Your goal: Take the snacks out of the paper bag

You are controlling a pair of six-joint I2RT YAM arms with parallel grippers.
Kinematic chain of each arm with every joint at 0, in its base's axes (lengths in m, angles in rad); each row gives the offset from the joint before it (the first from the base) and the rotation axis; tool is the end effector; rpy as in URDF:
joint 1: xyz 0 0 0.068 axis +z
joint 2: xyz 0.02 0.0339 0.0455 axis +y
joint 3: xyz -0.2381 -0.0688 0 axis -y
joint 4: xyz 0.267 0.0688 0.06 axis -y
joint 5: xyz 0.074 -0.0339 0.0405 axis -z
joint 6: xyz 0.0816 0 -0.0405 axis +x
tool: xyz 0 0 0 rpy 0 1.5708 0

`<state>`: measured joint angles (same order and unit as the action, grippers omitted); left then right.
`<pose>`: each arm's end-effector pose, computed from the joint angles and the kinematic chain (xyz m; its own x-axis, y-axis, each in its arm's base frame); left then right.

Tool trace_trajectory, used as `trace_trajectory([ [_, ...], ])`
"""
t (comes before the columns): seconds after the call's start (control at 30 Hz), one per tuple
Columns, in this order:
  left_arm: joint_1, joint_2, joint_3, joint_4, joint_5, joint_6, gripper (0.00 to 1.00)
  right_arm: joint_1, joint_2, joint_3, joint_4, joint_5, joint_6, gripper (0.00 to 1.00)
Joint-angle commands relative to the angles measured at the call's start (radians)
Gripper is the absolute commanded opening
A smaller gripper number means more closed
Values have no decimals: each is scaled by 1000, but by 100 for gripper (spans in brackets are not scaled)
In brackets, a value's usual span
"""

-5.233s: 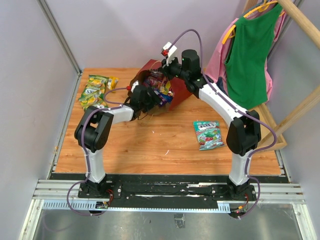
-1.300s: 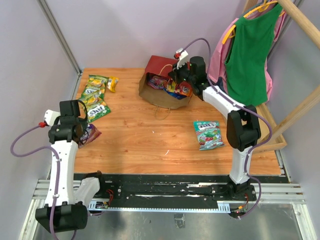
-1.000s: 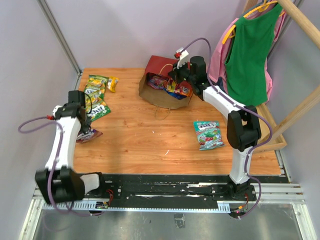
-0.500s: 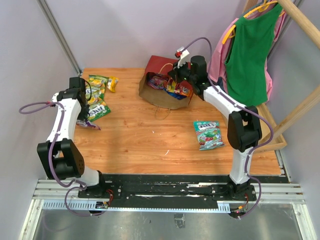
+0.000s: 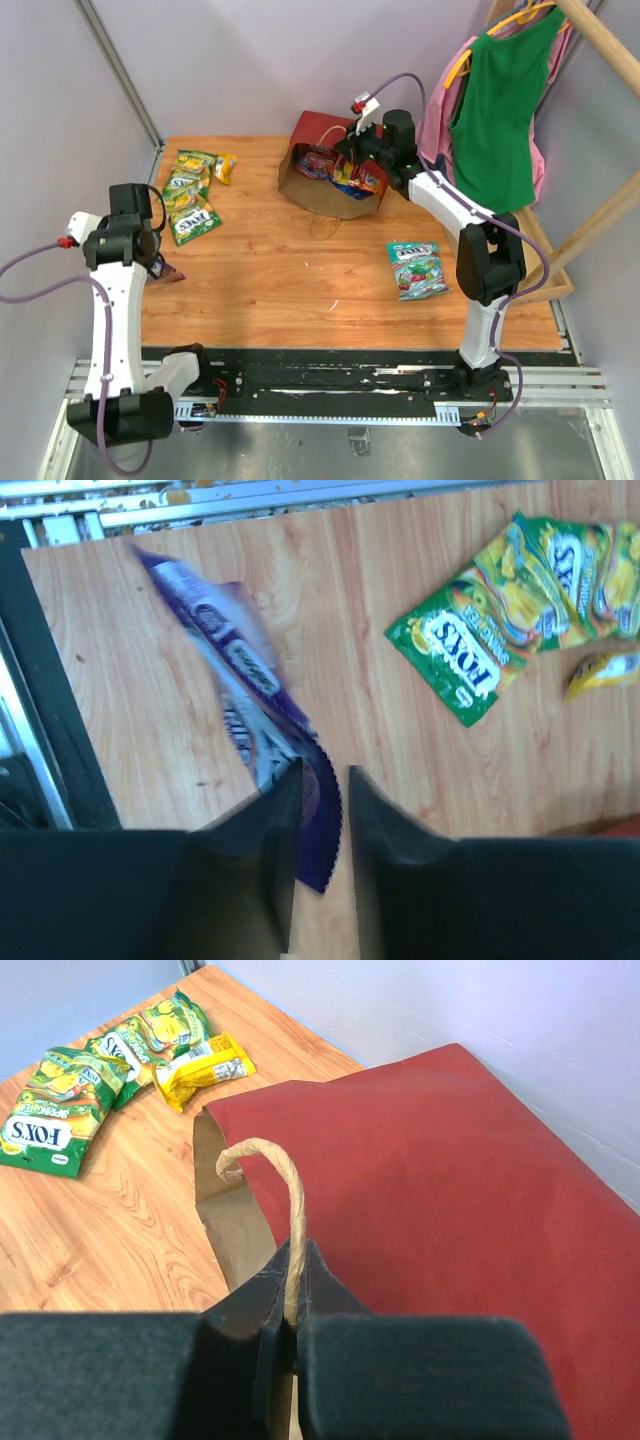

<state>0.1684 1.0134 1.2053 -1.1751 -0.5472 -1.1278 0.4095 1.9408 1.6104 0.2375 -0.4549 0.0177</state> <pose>0.2141 0.0795 0.3058 0.0345 -0.7768 -0.6289 -0.9245 0.2141 -0.3152 0.4671 0.2418 0.2920 -0.0985 -0.0254 -0.9948 -0.7573 0.6504 0.0584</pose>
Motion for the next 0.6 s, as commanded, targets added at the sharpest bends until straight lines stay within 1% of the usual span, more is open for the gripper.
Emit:
trace_trajectory([
  [0.0,6,186,54,98,-82,48,53,0,-36,-3,36,-41,39,1],
  [0.03,6,246,82,130,-85,67,66,2,-36,-3,40,-44,44,1],
  [0.07,6,306,119,160,-83,89,74,3,-36,-1,42,-47,50,1],
  [0.1,6,365,163,174,-80,115,77,3,-36,1,42,-50,54,1],
  [0.2,5,516,346,76,-92,125,77,5,-40,1,36,-56,50,1],
  [0.23,3,522,369,63,-96,128,76,5,-44,-4,33,-53,45,1],
  [0.27,-2,509,362,70,-107,130,76,5,-48,-10,31,-49,39,1],
  [0.33,-8,414,293,111,-116,150,75,5,-55,-24,32,-40,31,1],
  [0.4,-8,309,199,174,-99,208,73,5,-56,-31,35,-36,30,1],
  [0.5,-12,129,-1,269,-1,242,71,5,-48,-36,36,-44,46,1],
  [0.53,-14,73,-79,297,45,235,79,5,-48,-38,37,-49,57,1],
  [0.57,-20,20,-184,312,91,213,92,6,-49,-46,41,-54,69,1],
])
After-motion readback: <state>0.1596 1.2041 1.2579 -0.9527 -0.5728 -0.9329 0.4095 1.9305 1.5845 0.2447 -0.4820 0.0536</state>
